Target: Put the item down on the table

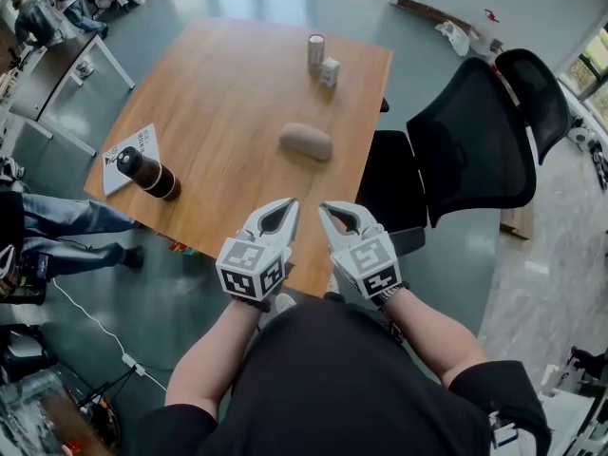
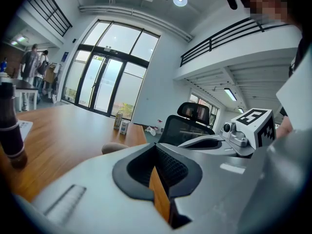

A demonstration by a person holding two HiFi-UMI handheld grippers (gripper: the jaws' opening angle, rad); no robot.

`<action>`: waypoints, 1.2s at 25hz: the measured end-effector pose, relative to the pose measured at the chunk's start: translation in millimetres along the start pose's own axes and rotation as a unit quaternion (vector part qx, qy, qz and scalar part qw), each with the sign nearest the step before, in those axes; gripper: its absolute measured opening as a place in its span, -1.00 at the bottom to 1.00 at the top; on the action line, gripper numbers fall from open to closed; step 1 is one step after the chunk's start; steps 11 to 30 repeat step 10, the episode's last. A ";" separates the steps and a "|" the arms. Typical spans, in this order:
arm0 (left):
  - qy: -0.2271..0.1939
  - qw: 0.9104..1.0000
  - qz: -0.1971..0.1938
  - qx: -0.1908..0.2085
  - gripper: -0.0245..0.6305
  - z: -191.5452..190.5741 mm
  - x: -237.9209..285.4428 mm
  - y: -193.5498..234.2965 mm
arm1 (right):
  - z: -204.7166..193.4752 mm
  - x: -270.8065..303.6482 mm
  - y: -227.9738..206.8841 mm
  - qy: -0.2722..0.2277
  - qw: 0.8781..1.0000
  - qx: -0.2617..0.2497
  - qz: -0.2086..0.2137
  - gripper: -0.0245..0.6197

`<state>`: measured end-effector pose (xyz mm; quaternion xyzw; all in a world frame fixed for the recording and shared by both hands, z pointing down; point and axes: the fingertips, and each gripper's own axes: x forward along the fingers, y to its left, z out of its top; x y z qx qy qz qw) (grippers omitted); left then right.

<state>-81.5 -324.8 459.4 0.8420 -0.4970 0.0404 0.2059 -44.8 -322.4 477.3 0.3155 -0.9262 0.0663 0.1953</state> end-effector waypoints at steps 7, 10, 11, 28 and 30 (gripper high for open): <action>-0.001 1.000 0.005 -0.001 -0.90 -2.5 1.2 0.0 | -1.8 -0.1 -2.3 -0.002 1.000 0.000 0.001 -0.95; 0.000 1.000 0.006 -0.001 -0.90 -3.2 2.0 1.0 | -2.9 0.8 -3.2 0.000 1.000 0.001 0.001 -0.95; 0.000 1.000 0.006 -0.001 -0.90 -3.2 2.0 1.0 | -2.9 0.8 -3.2 0.000 1.000 0.001 0.001 -0.95; 0.000 1.000 0.006 -0.001 -0.90 -3.2 2.0 1.0 | -2.9 0.8 -3.2 0.000 1.000 0.001 0.001 -0.95; 0.000 1.000 0.006 -0.001 -0.90 -3.2 2.0 1.0 | -2.9 0.8 -3.2 0.000 1.000 0.001 0.001 -0.95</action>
